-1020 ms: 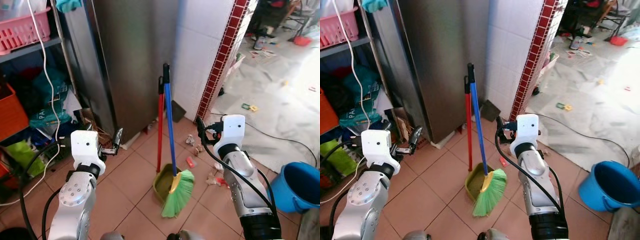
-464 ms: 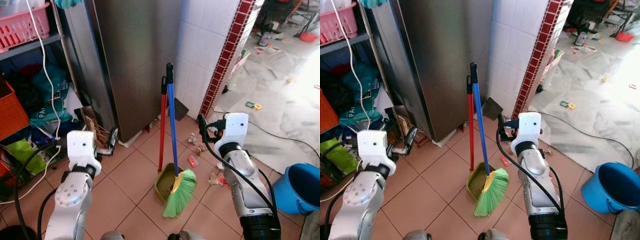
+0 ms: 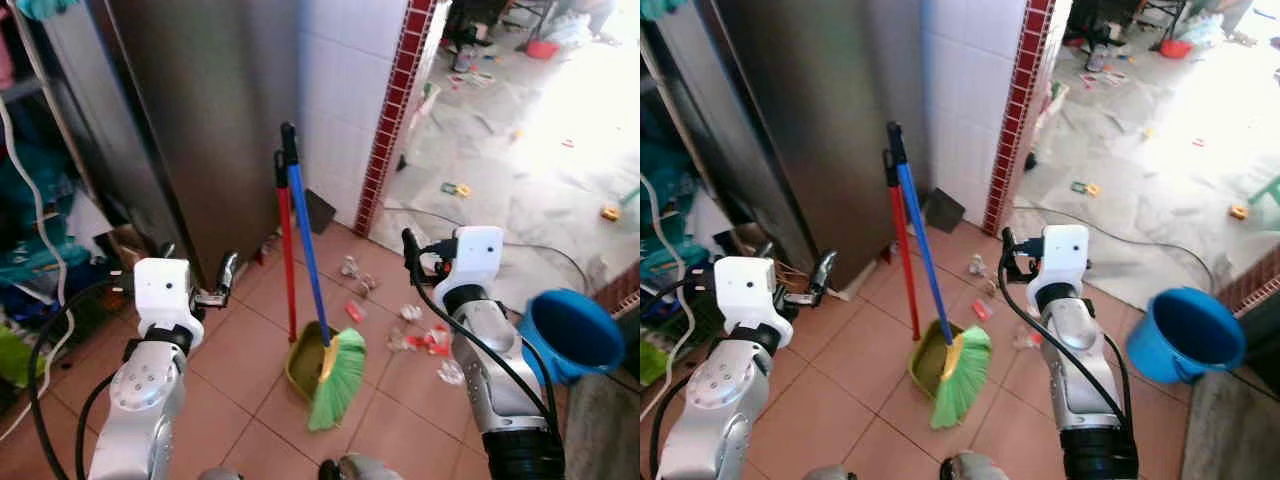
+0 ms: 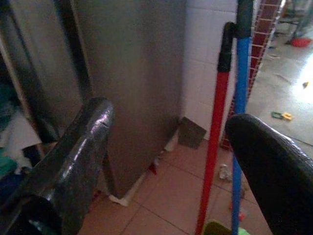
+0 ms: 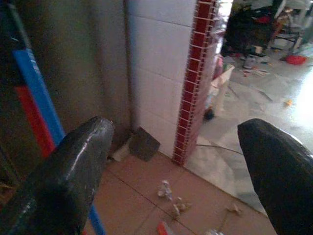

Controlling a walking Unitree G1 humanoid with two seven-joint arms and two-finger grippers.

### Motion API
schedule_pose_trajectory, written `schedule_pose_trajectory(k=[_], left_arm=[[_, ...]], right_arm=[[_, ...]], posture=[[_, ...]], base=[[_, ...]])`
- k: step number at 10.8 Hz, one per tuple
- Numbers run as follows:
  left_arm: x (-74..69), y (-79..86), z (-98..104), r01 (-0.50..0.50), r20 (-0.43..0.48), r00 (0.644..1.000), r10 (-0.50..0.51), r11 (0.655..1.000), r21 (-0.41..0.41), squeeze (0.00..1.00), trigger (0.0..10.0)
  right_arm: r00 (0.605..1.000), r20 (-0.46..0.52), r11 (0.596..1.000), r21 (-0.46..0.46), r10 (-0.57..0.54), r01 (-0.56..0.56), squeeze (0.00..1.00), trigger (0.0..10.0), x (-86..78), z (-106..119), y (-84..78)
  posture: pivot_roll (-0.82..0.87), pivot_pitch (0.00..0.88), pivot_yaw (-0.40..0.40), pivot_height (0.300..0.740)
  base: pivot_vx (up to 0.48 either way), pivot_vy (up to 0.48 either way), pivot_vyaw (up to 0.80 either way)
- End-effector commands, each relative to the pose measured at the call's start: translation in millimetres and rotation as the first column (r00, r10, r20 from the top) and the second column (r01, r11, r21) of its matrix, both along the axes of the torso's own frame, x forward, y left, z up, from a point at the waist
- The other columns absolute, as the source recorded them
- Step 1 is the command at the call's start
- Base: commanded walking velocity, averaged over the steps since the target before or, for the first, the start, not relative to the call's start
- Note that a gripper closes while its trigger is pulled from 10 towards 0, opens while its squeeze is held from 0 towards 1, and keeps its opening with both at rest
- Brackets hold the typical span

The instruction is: Sweep floor

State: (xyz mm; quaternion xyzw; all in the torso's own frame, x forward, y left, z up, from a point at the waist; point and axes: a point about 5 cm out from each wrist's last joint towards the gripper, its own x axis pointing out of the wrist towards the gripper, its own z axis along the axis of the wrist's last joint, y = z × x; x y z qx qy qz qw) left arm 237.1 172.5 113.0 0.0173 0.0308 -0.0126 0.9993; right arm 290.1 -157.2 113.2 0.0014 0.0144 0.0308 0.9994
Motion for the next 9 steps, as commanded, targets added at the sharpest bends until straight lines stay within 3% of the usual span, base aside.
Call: schedule_pose_trajectory(k=[1,5,9], left_arm=[[0.6,3.4,3.2,-0.014,0.012,1.000,0.014,1.000,0.014,0.00,10.0],[-2.8,12.9,15.4,-0.090,0.069,0.994,0.086,0.994,0.054,0.00,10.0],[-3.4,12.1,26.1,-0.090,0.095,0.992,0.085,0.995,0.052,0.00,10.0]], right_arm=[[1.000,0.007,1.000,-0.002,0.006,-0.006,0.00,10.0,1.4,3.0,3.1],[0.999,0.000,0.999,-0.021,0.042,-0.042,0.00,10.0,1.2,2.8,7.8],[0.999,-0.024,0.999,-0.023,0.047,-0.047,0.00,10.0,1.6,-0.8,11.6]], posture=[[0.03,0.031,-0.029,0.740],[0.04,0.038,-0.053,0.740],[0.04,0.035,-0.063,0.740]], base=[[0.000,0.000,0.00],[0.000,0.000,0.00],[0.000,0.000,0.00]])
